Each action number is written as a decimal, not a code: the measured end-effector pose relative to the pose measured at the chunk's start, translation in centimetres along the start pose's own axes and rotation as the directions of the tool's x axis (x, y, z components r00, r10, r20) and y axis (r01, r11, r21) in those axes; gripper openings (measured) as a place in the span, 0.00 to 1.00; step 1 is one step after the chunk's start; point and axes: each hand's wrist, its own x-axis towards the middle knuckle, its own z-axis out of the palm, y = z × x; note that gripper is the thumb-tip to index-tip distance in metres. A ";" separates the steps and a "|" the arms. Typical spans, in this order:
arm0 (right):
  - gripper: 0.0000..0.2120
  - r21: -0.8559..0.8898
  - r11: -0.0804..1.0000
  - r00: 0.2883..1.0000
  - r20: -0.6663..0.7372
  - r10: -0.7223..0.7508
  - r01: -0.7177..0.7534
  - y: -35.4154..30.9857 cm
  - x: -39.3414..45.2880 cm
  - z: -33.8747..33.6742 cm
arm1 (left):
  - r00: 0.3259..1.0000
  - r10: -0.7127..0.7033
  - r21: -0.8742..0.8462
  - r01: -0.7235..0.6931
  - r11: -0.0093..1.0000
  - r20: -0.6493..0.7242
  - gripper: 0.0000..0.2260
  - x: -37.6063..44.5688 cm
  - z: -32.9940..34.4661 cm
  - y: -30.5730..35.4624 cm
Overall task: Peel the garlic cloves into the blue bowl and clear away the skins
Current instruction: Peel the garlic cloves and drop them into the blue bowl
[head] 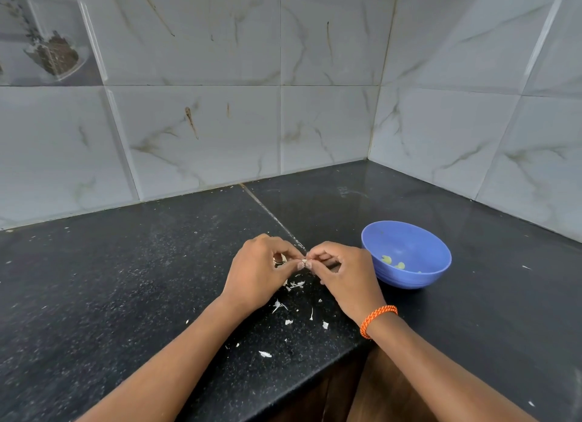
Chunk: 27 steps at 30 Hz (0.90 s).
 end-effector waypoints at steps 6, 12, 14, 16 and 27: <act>0.05 -0.062 0.998 0.999 -0.014 -0.033 0.032 0.3 0.1 0.2 | 1.000 -0.015 0.007 0.015 1.000 -0.024 0.03 -0.2 -0.2 0.4; 0.07 -0.054 0.998 0.999 0.025 -0.030 0.031 0.2 0.1 0.1 | 0.999 -0.001 0.031 0.002 1.000 -0.034 0.04 -0.4 0.0 1.0; 0.07 -0.050 0.999 0.999 0.032 -0.003 0.004 0.2 0.1 0.1 | 0.999 0.006 0.059 -0.003 0.998 -0.042 0.04 -0.5 0.0 1.2; 0.06 -0.047 0.999 0.999 0.035 0.005 -0.003 0.1 0.2 0.2 | 0.999 0.007 0.088 -0.002 0.996 -0.052 0.04 -0.5 0.0 1.4; 0.06 -0.070 0.997 1.000 0.010 0.027 -0.026 0.3 0.2 0.1 | 0.999 0.029 0.073 -0.026 0.997 -0.040 0.04 -0.8 0.2 1.9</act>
